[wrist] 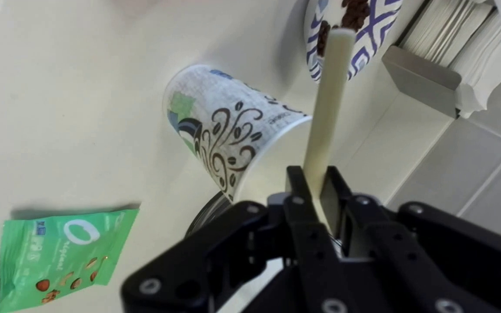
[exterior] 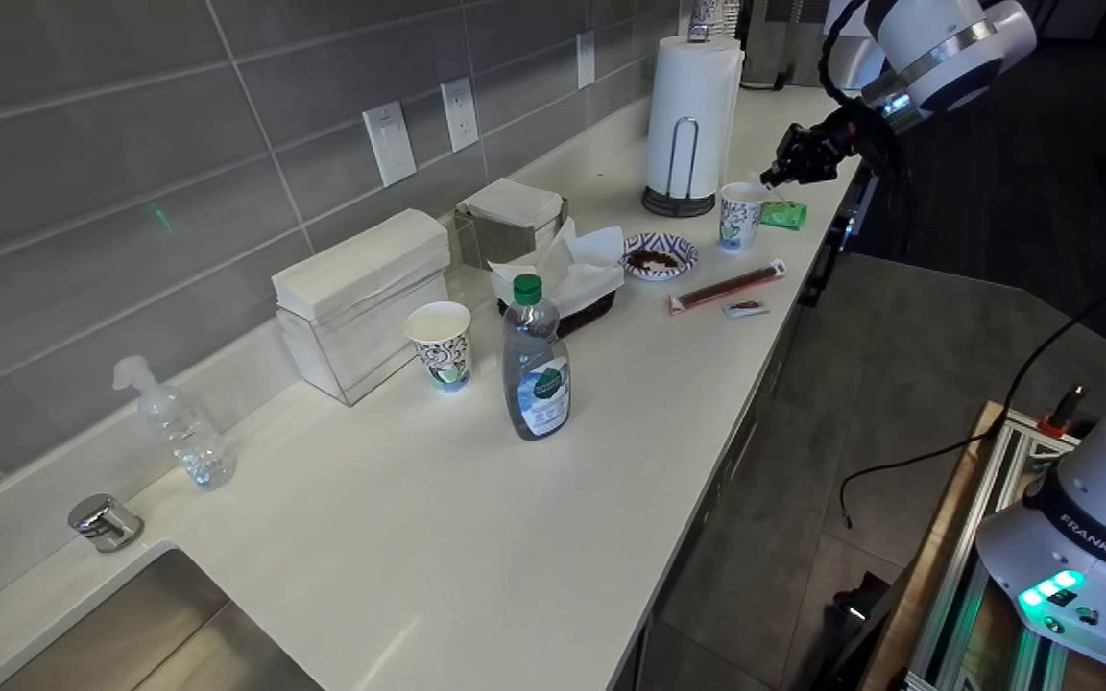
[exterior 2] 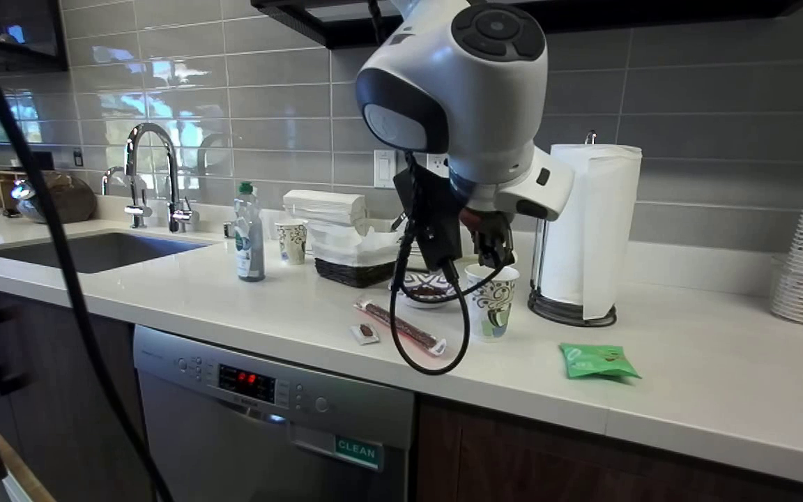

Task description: Transfer a spoonful of contents from the bowl to the cup

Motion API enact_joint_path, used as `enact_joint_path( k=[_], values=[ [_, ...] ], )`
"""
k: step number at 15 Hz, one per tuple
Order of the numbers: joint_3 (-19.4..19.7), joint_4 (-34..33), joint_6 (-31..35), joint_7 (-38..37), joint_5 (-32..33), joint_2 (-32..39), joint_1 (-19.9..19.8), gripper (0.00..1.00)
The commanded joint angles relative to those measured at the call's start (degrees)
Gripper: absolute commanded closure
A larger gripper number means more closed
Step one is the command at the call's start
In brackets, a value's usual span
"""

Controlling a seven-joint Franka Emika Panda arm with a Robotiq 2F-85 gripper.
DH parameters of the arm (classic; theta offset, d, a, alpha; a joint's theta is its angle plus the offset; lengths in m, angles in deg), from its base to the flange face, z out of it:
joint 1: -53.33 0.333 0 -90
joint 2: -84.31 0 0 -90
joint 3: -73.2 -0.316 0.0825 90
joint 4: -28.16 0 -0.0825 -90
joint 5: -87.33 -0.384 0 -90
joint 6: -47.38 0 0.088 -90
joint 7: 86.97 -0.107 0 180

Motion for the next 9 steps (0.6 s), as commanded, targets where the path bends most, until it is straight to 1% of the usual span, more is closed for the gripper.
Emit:
enact_joint_path(
  k=[1, 4, 6, 9],
  values=[
    [-1.6, 1.9, 5.0, -5.5, 5.0, -2.6, 1.6, 0.96],
    [-2.9, 2.7, 7.8, -8.5, 8.9, -4.1, 2.7, 0.96],
    [-4.0, 3.5, 11.4, -11.2, 11.6, -5.3, 3.7, 0.96],
    [-5.8, 4.5, 16.7, -16.9, 18.9, -5.9, 5.1, 0.96]
  ],
)
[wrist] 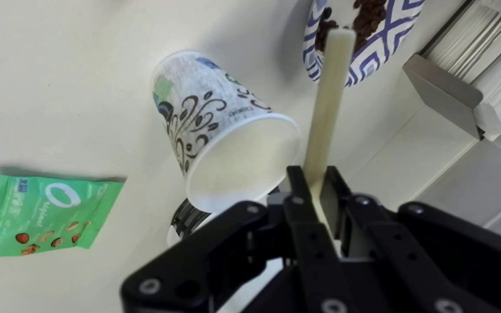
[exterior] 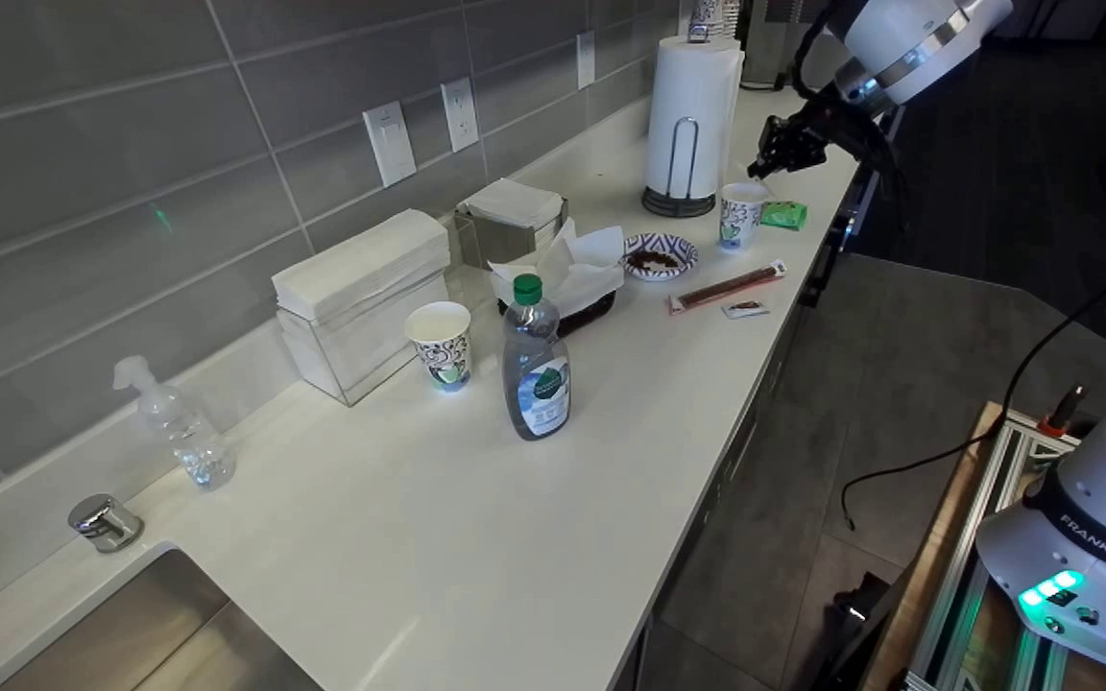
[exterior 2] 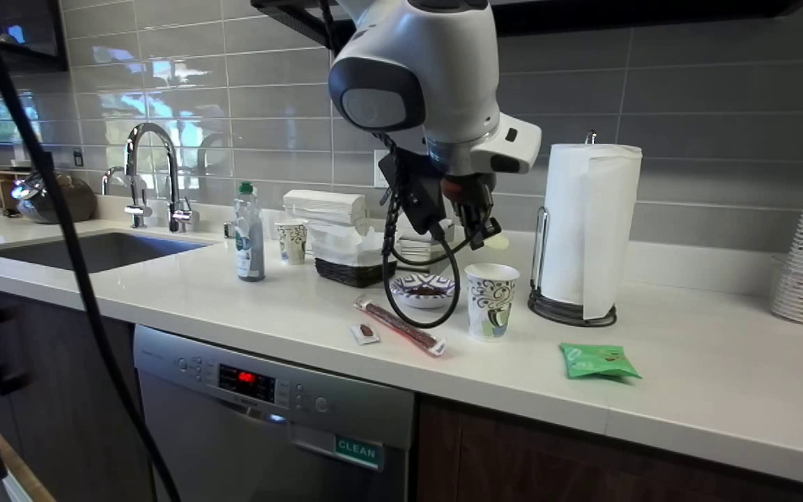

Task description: Transfer a spoonful of contents from the bowl to the cup

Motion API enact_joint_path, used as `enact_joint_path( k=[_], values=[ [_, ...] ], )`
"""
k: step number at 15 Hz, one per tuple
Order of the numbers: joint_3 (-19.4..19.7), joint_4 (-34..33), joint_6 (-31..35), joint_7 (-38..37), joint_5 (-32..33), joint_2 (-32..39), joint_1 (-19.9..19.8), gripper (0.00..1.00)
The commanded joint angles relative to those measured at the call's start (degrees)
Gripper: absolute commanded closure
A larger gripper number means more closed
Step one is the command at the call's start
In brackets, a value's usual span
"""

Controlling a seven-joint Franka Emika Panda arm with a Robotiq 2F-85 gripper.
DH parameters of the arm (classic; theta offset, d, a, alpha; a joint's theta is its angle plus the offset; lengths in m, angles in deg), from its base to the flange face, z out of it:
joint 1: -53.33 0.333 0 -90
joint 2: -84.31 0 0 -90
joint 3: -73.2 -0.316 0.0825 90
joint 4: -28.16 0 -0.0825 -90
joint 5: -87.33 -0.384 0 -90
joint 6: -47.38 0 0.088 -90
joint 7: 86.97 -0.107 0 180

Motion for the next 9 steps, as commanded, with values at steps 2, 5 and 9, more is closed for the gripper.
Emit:
enact_joint_path(
  k=[2, 5, 9],
  values=[
    [-3.7, 2.7, 6.5, -9.5, 13.1, -1.6, 1.6, 0.96],
    [-6.9, 2.0, 6.3, -15.2, 24.1, -0.5, 2.1, 0.96],
    [-7.9, 0.4, 4.3, -22.2, 37.1, 1.7, 5.0, 0.96]
  ],
)
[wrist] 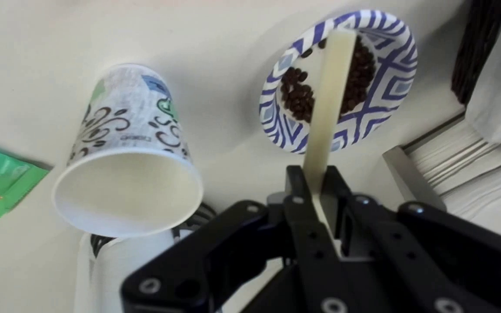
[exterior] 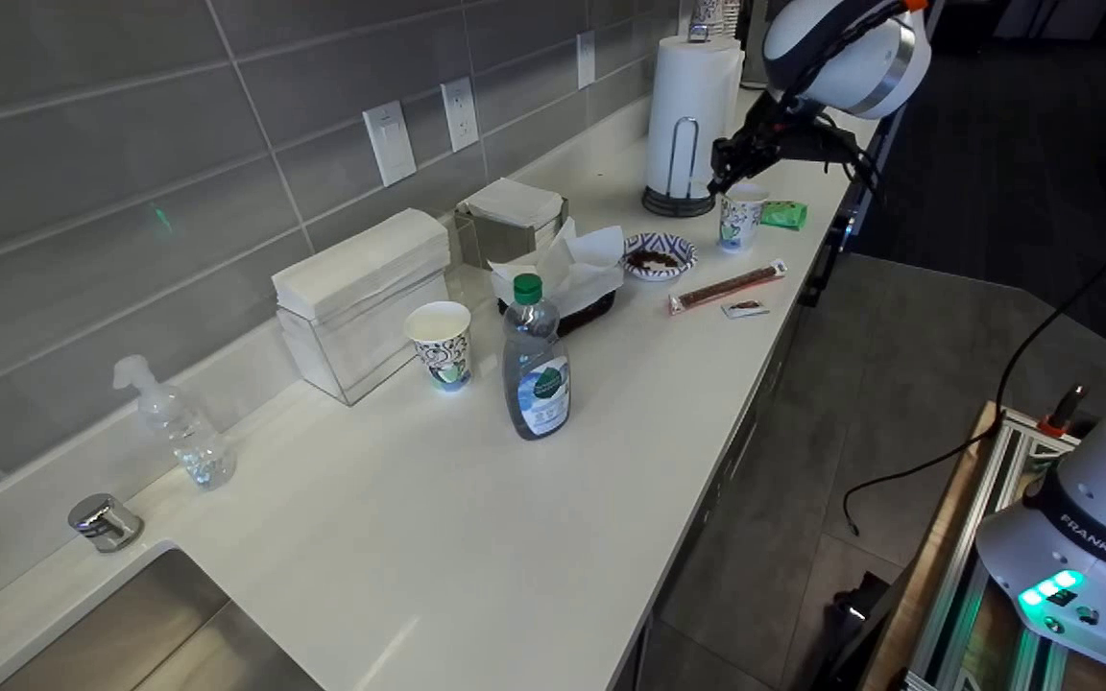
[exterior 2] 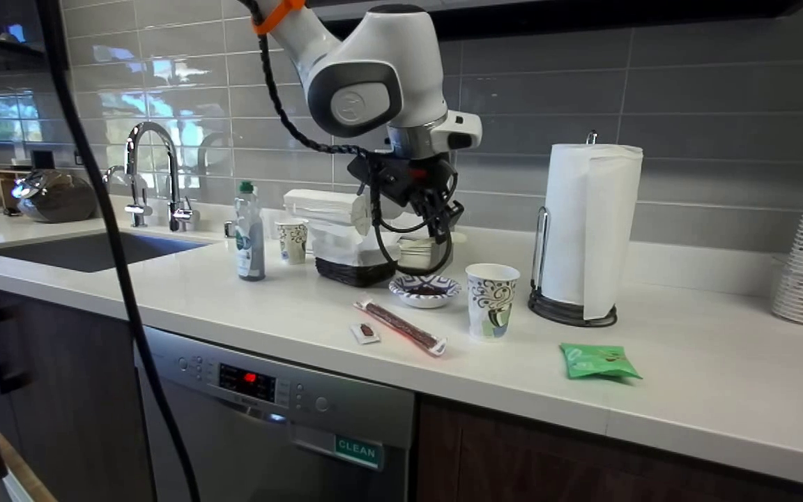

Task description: Transfer a spoonful of contents from the bowl to the cup

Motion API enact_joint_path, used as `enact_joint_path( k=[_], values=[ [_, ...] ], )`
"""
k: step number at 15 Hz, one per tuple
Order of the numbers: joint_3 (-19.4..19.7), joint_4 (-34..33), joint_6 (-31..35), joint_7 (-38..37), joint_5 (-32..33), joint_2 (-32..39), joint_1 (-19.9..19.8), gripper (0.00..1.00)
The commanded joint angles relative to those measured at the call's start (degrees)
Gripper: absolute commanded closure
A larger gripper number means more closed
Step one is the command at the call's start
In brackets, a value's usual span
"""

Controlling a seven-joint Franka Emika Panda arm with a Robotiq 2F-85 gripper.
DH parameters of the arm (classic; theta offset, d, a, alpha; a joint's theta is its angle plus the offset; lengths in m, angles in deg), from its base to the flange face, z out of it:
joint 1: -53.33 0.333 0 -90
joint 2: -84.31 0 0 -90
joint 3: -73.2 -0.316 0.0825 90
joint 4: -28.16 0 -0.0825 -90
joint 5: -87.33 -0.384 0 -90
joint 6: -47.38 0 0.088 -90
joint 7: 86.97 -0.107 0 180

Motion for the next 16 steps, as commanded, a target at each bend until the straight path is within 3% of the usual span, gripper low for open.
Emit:
enact_joint_path(
  k=[1, 7, 16],
  values=[
    [0.0, -1.2, -1.4, -6.9, 11.1, 2.6, 3.0, 0.96],
    [-0.5, -3.0, -1.5, -15.5, 21.8, 8.1, 5.6, 0.96],
    [-0.7, -7.8, -1.4, -17.0, 24.6, 14.6, 6.6, 0.96]
  ],
)
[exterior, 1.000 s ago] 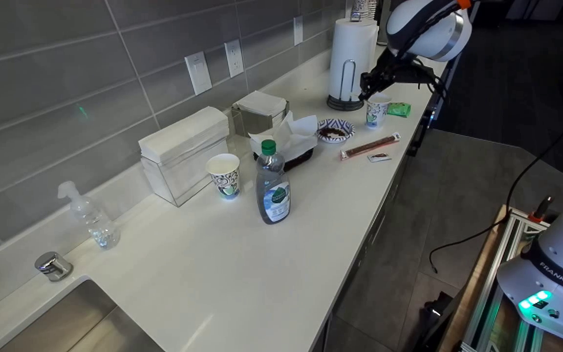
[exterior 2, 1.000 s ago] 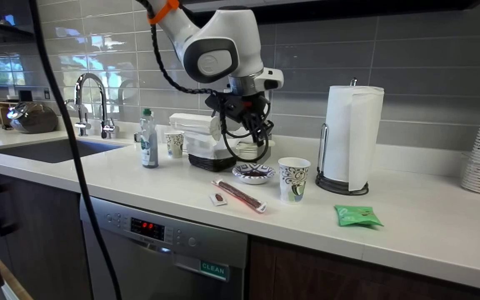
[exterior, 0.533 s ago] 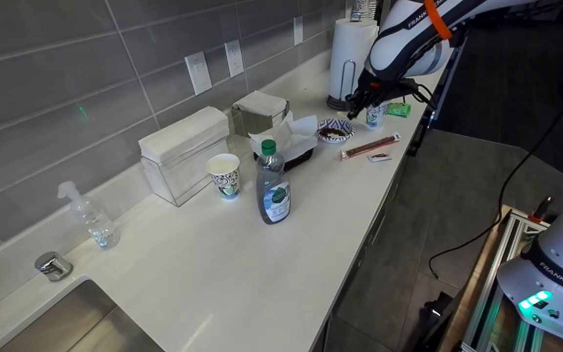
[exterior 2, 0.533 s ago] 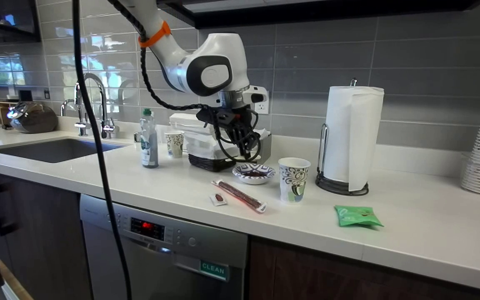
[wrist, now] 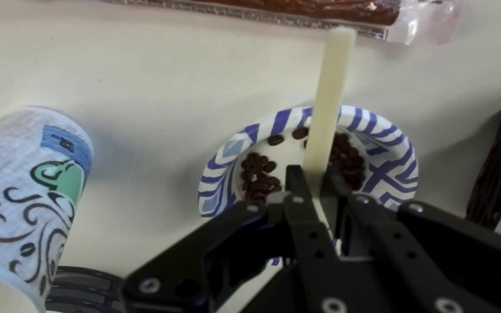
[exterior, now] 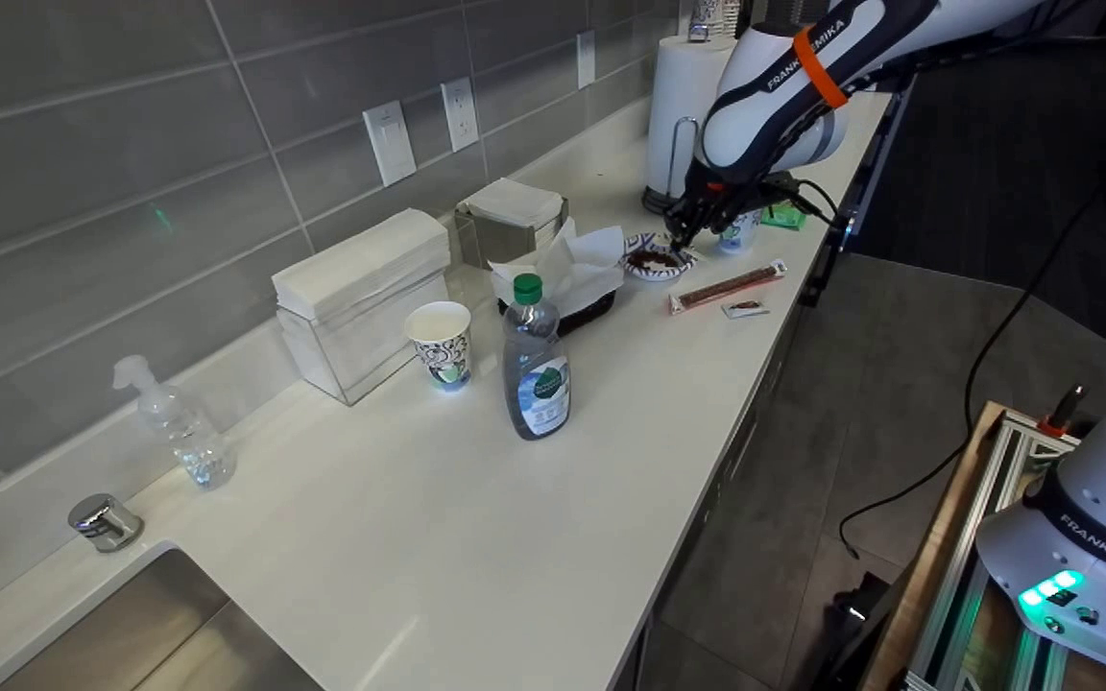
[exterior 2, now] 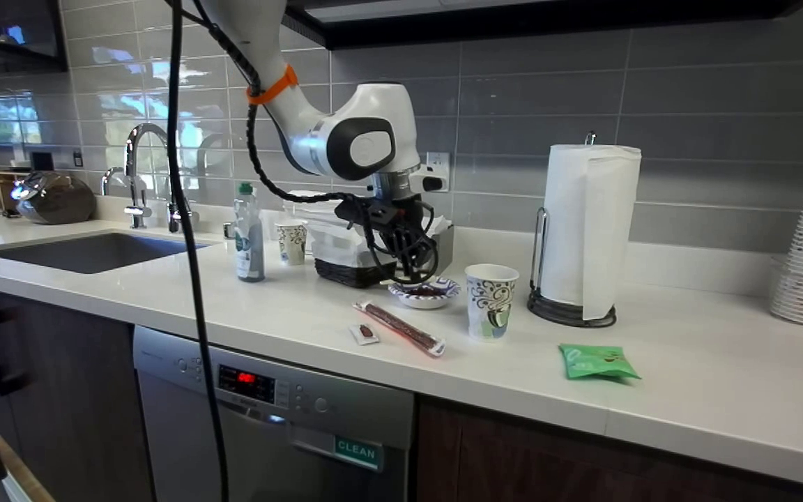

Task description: Transfer a spoonful of contents from the bowl to the cup

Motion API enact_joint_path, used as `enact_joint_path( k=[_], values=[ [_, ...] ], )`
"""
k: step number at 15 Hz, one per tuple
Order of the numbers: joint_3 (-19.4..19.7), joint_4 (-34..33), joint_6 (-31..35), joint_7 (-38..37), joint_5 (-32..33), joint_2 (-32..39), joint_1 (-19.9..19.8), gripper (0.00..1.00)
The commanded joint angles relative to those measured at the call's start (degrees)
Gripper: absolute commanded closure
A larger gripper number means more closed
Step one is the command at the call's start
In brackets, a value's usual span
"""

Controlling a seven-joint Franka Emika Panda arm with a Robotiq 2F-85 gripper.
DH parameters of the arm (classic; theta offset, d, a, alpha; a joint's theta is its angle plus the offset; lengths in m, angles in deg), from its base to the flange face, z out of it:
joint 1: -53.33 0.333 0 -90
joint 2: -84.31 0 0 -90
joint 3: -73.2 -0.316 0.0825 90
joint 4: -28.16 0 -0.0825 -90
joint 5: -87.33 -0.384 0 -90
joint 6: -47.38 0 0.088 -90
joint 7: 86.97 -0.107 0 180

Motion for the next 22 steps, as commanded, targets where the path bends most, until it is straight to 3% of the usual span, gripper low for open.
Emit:
enact_joint_path(
  k=[1, 13, 15, 19, 22],
  values=[
    [0.2, -3.2, -1.0, -1.1, 3.1, 2.9, 0.7, 0.96],
    [-0.3, -9.2, -2.1, 0.1, 6.9, 9.4, 1.5, 0.96],
    [-0.8, -9.5, -2.6, 0.7, 6.2, 9.7, 1.1, 0.6],
    [-1.7, -9.3, -3.9, 1.8, 4.9, 8.5, 0.5, 0.31],
    [-1.4, -8.2, -8.8, 1.0, 5.2, 5.0, 0.9, 0.09]
  ],
)
